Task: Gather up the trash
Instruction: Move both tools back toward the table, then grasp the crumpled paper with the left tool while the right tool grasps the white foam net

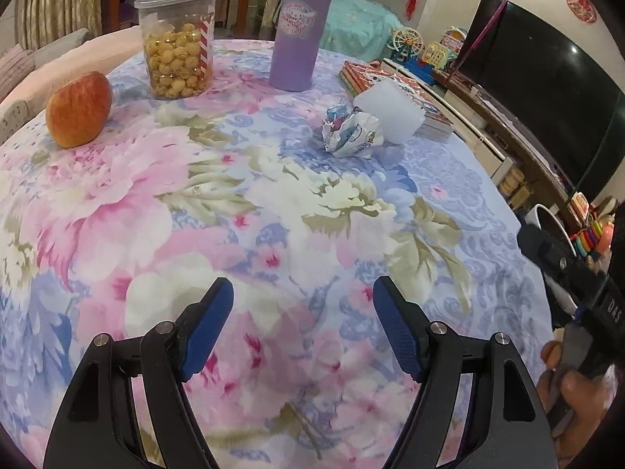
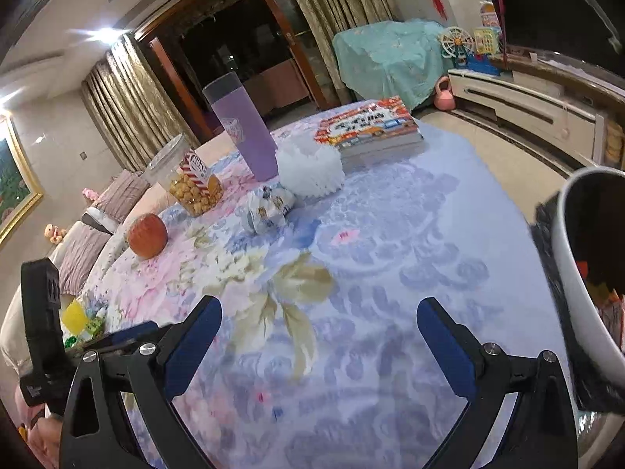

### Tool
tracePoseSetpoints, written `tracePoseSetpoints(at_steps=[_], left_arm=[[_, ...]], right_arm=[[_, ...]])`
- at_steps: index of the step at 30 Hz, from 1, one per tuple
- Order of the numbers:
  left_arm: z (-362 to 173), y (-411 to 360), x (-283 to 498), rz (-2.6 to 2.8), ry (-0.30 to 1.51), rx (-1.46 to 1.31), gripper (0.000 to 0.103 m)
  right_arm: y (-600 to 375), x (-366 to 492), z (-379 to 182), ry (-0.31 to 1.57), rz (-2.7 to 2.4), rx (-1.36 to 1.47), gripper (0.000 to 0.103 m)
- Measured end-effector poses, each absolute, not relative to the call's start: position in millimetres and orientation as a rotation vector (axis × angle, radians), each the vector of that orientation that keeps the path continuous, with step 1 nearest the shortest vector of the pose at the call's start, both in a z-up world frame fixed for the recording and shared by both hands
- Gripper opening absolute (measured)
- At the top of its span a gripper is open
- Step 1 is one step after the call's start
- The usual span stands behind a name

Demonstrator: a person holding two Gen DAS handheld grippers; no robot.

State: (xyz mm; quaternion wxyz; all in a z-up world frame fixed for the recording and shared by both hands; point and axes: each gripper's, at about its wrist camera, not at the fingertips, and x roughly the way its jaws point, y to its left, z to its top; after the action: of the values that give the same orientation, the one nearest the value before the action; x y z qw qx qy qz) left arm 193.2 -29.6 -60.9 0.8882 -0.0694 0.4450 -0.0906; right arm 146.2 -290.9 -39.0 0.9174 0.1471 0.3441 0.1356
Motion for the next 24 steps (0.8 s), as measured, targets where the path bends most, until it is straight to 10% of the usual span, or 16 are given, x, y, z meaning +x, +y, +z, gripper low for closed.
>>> tracePoseSetpoints(at_steps=[24], left_arm=[[-59.8,-63.6,298.0,-0.255,0.926,-0.115,0.076]], right_arm=[[-292.7,260.3,-53.1,0.754,0.337,0.359,0.094]])
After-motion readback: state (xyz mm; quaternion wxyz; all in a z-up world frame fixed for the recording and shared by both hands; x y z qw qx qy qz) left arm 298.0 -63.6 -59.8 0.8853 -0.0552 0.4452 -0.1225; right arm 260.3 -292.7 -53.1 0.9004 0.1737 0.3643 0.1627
